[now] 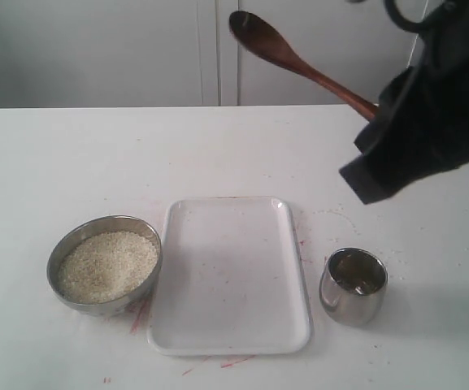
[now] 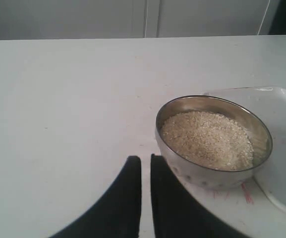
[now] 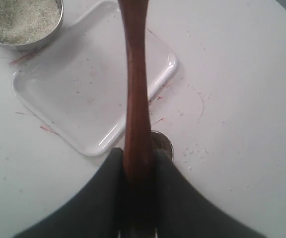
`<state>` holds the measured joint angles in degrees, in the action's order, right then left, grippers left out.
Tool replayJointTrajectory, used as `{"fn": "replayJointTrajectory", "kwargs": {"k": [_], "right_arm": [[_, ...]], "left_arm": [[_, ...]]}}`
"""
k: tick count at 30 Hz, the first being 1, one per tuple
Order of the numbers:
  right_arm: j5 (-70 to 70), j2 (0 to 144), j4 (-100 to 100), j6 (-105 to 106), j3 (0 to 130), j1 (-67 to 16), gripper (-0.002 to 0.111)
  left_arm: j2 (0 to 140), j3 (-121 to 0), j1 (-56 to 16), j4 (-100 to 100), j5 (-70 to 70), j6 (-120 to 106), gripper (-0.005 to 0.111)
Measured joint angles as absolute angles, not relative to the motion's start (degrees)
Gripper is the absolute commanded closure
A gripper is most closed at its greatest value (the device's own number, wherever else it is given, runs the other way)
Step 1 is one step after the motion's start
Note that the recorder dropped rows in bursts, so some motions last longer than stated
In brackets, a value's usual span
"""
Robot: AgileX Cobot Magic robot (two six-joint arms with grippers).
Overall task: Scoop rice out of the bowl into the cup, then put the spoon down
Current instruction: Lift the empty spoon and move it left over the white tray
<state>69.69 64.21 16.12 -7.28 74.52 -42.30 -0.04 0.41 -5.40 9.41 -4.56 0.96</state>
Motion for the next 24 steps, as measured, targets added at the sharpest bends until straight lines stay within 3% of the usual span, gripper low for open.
{"fn": "replayJointTrajectory", "kwargs": {"k": [24], "right_arm": [[69.8,93.2,11.5,-5.4,77.7,-42.3,0.108]], "left_arm": [[0.0,0.4,-5.4,9.4,-4.6,1.0,0.092]]}}
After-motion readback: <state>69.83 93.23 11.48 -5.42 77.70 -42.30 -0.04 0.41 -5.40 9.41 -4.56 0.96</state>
